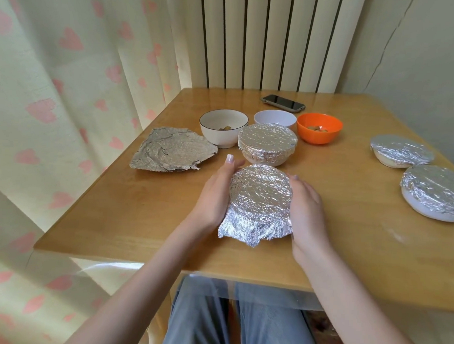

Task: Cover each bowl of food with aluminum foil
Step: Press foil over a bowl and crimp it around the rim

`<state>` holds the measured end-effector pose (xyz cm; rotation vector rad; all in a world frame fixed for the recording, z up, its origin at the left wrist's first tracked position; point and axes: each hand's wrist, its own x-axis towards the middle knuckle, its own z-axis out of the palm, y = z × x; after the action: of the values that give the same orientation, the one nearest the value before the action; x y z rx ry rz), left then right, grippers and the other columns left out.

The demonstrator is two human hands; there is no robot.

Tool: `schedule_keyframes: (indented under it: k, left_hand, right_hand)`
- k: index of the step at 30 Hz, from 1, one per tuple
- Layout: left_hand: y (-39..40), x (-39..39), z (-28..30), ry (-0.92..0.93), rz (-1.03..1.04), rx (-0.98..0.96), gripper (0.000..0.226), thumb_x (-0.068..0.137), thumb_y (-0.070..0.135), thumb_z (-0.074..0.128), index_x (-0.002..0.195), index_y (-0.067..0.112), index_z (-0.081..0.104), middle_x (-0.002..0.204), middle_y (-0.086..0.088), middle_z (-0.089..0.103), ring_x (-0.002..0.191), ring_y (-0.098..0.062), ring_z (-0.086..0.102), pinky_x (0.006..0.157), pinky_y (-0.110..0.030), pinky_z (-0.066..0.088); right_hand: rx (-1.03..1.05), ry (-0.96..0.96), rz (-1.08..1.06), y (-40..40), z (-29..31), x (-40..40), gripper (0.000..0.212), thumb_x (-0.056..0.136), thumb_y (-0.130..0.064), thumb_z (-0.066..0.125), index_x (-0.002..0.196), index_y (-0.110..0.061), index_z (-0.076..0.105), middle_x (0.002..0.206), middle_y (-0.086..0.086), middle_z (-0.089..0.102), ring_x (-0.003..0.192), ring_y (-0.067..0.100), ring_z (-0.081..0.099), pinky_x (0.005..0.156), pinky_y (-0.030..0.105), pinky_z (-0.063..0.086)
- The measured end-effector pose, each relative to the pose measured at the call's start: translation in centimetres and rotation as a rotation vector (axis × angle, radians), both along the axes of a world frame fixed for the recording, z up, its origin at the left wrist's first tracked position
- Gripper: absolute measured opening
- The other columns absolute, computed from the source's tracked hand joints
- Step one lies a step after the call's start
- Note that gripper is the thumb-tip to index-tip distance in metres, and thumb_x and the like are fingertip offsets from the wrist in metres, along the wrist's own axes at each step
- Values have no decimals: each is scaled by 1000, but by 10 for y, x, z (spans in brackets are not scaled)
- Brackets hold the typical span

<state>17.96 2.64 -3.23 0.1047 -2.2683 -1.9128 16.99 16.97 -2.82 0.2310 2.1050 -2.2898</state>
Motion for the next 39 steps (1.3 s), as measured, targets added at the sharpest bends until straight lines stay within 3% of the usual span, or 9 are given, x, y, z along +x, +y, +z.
schedule_keyframes:
  k: [3, 8, 12, 16, 20, 25, 31, 35, 39]
  left_hand:
    - [0, 1, -1, -3, 42, -108, 69, 89, 75, 20, 121, 31, 61, 125, 5, 65, 120, -9, 57, 110, -41, 38]
    - [4, 7, 8, 39, 57, -221, 53, 104, 48, 14, 87, 44, 64, 82, 28, 69, 86, 16, 59, 79, -5, 40]
    - [7, 13, 4, 89, 81, -213, 55, 104, 47, 11, 89, 43, 64, 74, 29, 68, 81, 17, 59, 74, -3, 39]
    - [-7, 8, -2, -3, -49, -156, 103, 72, 93, 12, 146, 27, 41, 119, 0, 59, 103, 4, 57, 95, -22, 42]
    - [-37, 9, 10, 87, -321, -266, 124, 53, 97, 49, 153, 33, 11, 158, 17, 13, 145, 5, 14, 115, -12, 19]
    - [-28, 5, 30, 63, -525, -631, 137, 48, 70, 83, 149, 52, -8, 163, 17, -6, 148, 0, -6, 123, -44, 7]
    - [-24, 6, 28, 16, -505, -704, 137, 50, 45, 93, 148, 55, -4, 159, 19, 14, 146, 2, 9, 122, -34, 16]
    - [-20, 8, 28, -17, -436, -722, 143, 47, 48, 92, 152, 45, -5, 159, 15, 14, 146, -1, 11, 121, -33, 18]
    - [-5, 24, 23, -51, -231, -661, 148, 46, 43, 96, 154, 35, -5, 157, 1, 18, 147, -12, 15, 115, -26, 17]
  right_hand:
    - [63, -12, 10, 4, 0, -2, 32, 101, -37, 38, 113, -20, 62, 120, -1, 64, 112, 19, 58, 103, 43, 42]
    - [225, -20, 60, 12, 1, -6, 46, 102, -41, 31, 93, -6, 60, 117, 17, 62, 102, 24, 60, 92, 36, 44]
    - [260, -45, 97, 13, 6, -5, 58, 102, -44, 28, 121, 7, 46, 132, 22, 49, 113, 25, 53, 98, 40, 40]
    - [298, -121, 204, 22, 19, -9, 67, 97, -59, 18, 135, -12, 49, 127, 4, 59, 113, 21, 54, 98, 35, 37]
    - [319, 65, 61, 31, 22, -5, 59, 99, -54, 20, 139, -18, 46, 141, -3, 48, 126, 11, 43, 95, 22, 27]
    - [350, 200, 34, 8, 14, 4, 45, 102, -40, 28, 136, -17, 48, 139, -1, 51, 128, 16, 43, 93, 21, 30]
    - [170, 144, -87, -4, -7, 1, 33, 102, -24, 34, 127, -17, 55, 128, -3, 56, 116, 14, 50, 93, 24, 35]
    - [134, 82, -77, -4, -10, -2, 36, 102, -31, 33, 114, -14, 62, 112, 1, 64, 99, 16, 55, 86, 32, 41]
    - [199, 44, 130, 4, -7, -22, 44, 100, -43, 35, 108, -12, 64, 105, 4, 68, 98, 18, 62, 99, 36, 44]
